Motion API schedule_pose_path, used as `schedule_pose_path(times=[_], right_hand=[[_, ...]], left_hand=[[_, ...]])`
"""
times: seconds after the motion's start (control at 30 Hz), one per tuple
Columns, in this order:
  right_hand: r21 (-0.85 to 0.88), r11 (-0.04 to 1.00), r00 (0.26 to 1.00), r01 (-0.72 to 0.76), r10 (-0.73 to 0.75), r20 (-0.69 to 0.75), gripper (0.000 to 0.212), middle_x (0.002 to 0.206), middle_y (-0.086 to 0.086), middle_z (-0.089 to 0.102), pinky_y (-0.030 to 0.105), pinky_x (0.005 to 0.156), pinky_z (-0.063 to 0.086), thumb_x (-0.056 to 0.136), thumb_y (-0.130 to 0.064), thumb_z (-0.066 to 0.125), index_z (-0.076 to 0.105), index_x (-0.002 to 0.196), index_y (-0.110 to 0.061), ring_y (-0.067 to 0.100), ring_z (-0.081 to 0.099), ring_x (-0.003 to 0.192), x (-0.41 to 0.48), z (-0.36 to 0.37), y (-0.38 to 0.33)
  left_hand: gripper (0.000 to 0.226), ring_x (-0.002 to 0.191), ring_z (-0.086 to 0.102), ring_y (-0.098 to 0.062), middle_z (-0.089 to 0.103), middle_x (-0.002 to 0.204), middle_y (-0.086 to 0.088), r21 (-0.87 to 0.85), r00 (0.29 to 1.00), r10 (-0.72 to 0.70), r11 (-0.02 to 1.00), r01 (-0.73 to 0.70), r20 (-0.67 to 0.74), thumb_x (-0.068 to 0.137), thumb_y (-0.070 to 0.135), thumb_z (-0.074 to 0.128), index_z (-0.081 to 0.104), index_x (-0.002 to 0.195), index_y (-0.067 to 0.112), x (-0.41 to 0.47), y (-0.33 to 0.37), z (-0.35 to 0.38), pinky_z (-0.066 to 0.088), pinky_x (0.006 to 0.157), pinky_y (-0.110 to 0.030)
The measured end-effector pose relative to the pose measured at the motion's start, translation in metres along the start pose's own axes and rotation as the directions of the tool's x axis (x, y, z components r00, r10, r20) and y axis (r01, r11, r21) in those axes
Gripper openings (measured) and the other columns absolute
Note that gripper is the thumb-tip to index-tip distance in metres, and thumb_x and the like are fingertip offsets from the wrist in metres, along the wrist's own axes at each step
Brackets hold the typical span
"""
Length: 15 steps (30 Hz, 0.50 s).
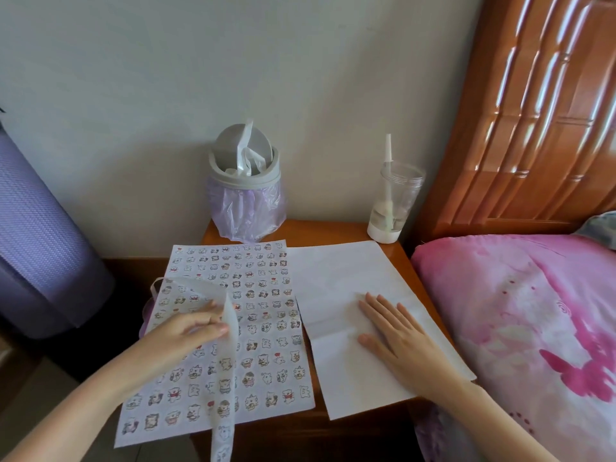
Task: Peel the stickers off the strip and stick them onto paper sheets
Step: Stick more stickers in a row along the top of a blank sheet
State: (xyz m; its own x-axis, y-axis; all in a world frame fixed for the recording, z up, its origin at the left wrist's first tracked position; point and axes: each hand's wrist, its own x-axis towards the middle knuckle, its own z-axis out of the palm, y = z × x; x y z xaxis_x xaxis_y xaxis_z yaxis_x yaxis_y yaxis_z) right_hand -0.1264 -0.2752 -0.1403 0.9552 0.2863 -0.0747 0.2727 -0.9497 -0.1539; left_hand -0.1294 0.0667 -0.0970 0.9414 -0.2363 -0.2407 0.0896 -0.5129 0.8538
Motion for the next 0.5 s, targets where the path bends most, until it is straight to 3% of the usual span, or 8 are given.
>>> schedule_pose_path(times=[0.2,0.33,0.5], right_hand=[[-0.013,0.998,0.998,-0.069,0.069,0.005,0.086,0.149,-0.021,-0.024,0.021,0.112,-0.02,0.064,-0.081,-0.021,-0.02,0.139,-0.04,-0.003,-0.026,0.137,-0.016,0.0,0.011],[0.065,0.994,0.996,-0.092,0.093,-0.003,0.089,0.148,-0.024,-0.021,0.016,0.109,-0.022,0.063,-0.085,-0.019,-0.015,0.141,-0.041,-0.007,-0.026,0.135,-0.02,0.001,0.012],[0.054,0.995,0.997,-0.08,0.08,-0.002,0.09,0.15,-0.021,-0.02,0.019,0.111,-0.02,0.061,-0.085,-0.02,-0.016,0.14,-0.041,-0.004,-0.025,0.137,-0.014,0.0,0.01]], left_hand=[[0.02,0.125,0.016,0.012,0.031,0.127,0.026,0.01,1.0,0.015,1.0,-0.015,-0.011,0.089,0.027,0.055,0.073,0.093,0.018,0.0,-0.001,0.001,0.009,0.105,-0.018],[0.019,0.122,0.019,0.015,0.032,0.129,0.025,-0.005,1.0,0.015,1.0,-0.015,-0.003,0.088,0.029,0.056,0.072,0.097,0.022,0.001,0.0,0.005,0.012,0.106,-0.019],[0.02,0.123,0.019,0.013,0.03,0.132,0.025,-0.013,1.0,0.024,1.0,-0.024,-0.001,0.089,0.029,0.055,0.069,0.103,0.023,0.004,0.007,0.011,0.014,0.103,-0.017]])
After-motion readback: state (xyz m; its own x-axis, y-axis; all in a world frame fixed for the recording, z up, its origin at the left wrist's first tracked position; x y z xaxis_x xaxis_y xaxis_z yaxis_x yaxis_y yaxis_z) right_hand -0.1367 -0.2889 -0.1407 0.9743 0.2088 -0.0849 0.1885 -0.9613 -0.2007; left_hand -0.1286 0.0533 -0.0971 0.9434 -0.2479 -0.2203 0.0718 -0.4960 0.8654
